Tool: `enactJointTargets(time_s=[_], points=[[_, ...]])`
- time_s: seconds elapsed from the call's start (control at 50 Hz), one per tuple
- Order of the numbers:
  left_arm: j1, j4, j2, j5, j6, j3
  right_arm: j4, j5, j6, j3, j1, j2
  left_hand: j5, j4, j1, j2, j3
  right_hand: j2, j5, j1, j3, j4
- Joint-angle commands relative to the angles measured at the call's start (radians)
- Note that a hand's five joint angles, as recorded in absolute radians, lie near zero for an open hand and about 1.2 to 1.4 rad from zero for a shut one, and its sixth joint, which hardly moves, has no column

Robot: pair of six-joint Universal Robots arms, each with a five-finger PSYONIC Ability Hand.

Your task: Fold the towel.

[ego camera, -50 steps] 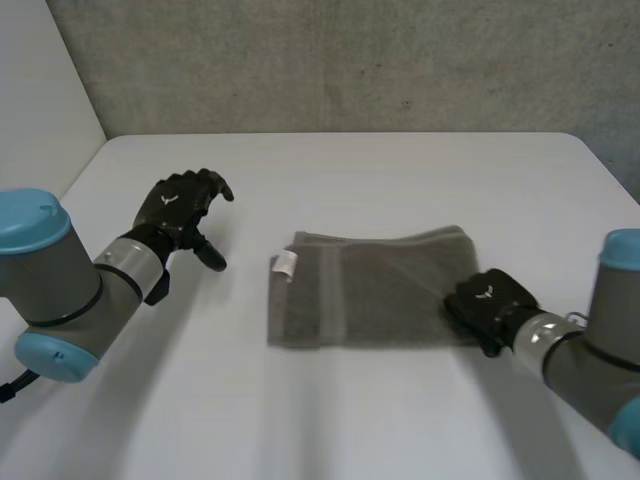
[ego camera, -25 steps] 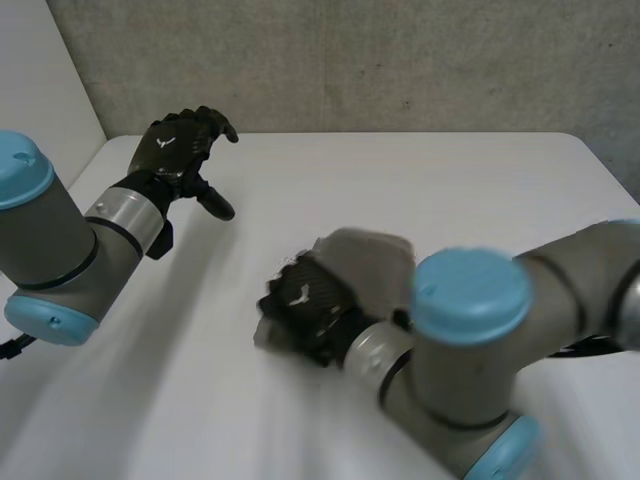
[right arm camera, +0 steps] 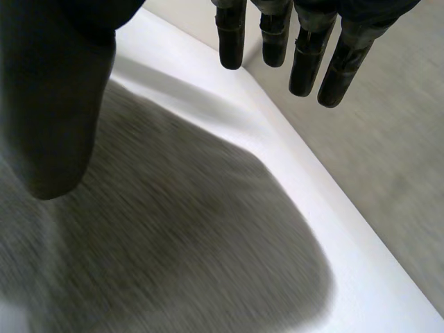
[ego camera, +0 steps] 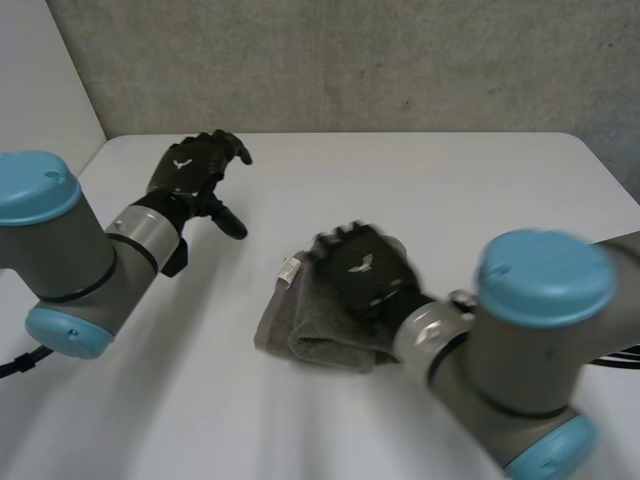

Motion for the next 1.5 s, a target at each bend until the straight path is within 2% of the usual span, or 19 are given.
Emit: enactJointTargets(time_s=[0.02, 0.06, 0.1, 0.12, 0.16, 0.22, 0.26, 0.32, 0.46, 0.56, 0.74, 0.92, 1.04, 1.34, 1.5], points=[[-0.086, -0.01, 0.004, 0.005, -0.011, 0.002, 0.058, -0.005, 0.062, 0.089, -0.226, -0.091, -0.046, -0.07, -0.073, -0.067, -0.072, -0.073, -0.06, -0.068, -0.07, -0.086], [-0.141, -0.019, -0.01, 0.007, -0.02, 0.012, 0.06, -0.005, 0.093, 0.107, -0.271, -0.094, -0.046, -0.07, -0.073, -0.067, -0.072, -0.073, -0.06, -0.068, -0.07, -0.086], [-0.169, -0.019, -0.028, 0.007, -0.021, 0.021, 0.055, 0.0, 0.196, 0.133, -0.335, -0.095, -0.046, -0.07, -0.073, -0.067, -0.072, -0.073, -0.06, -0.068, -0.07, -0.086], [-0.2, -0.021, -0.057, 0.007, -0.021, 0.034, 0.055, 0.0, 0.197, 0.133, -0.335, -0.095, -0.046, -0.07, -0.073, -0.067, -0.072, -0.073, -0.06, -0.068, -0.07, -0.086], [-0.229, -0.024, -0.085, 0.007, -0.021, 0.05, 0.051, 0.0, 0.316, 0.158, -0.366, -0.094, -0.043, -0.067, -0.07, -0.064, -0.069, -0.073, -0.06, -0.068, -0.07, -0.086], [-0.264, -0.028, -0.126, 0.007, -0.021, 0.068, 0.045, 0.0, 0.373, 0.169, -0.375, -0.092, -0.046, -0.07, -0.073, -0.067, -0.072, -0.073, -0.06, -0.068, -0.07, -0.086], [-0.269, -0.033, -0.143, 0.007, -0.021, 0.07, 0.026, -0.005, 0.463, 0.187, -0.386, -0.085, -0.046, -0.07, -0.073, -0.067, -0.072, -0.073, -0.06, -0.068, -0.07, -0.086], [-0.275, -0.042, -0.165, 0.007, -0.015, 0.068, -0.001, -0.006, 0.513, 0.198, -0.374, -0.065, -0.046, -0.07, -0.073, -0.067, -0.072, -0.073, -0.06, -0.068, -0.07, -0.086], [-0.272, -0.05, -0.183, 0.005, -0.011, 0.058, -0.035, -0.006, 0.528, 0.178, -0.363, -0.003, -0.043, -0.067, -0.07, -0.064, -0.069, -0.073, -0.06, -0.068, -0.07, -0.086], [-0.254, -0.058, -0.18, 0.005, -0.008, 0.033, -0.04, 0.004, 0.536, 0.111, -0.305, 0.072, -0.043, -0.067, -0.07, -0.064, -0.069, -0.073, -0.06, -0.068, -0.07, -0.086], [-0.165, -0.064, -0.153, 0.007, -0.001, -0.028, -0.04, 0.024, 0.574, -0.021, -0.179, 0.196, -0.046, -0.07, -0.073, -0.067, -0.072, -0.073, -0.06, -0.068, -0.07, -0.086], [-0.071, -0.067, -0.149, 0.012, 0.052, -0.103, -0.032, 0.059, 0.607, -0.126, -0.105, 0.244, -0.046, -0.07, -0.073, -0.067, -0.072, -0.073, -0.06, -0.068, -0.07, -0.086], [-0.042, -0.065, -0.14, 0.012, 0.074, -0.116, -0.029, 0.089, 0.607, -0.182, -0.052, 0.262, -0.046, -0.07, -0.073, -0.067, -0.072, -0.073, -0.06, -0.068, -0.07, -0.086], [-0.007, -0.068, -0.122, 0.012, 0.075, -0.107, 0.045, 0.087, 0.571, -0.201, -0.048, 0.287, -0.049, -0.073, -0.076, -0.07, -0.075, -0.073, -0.06, -0.068, -0.07, -0.086], [-0.01, -0.135, 0.001, 0.002, 0.06, -0.048, 0.121, 0.076, 0.519, -0.201, -0.128, 0.167, -0.052, -0.076, -0.079, -0.073, -0.078, -0.073, -0.06, -0.068, -0.07, -0.086]])
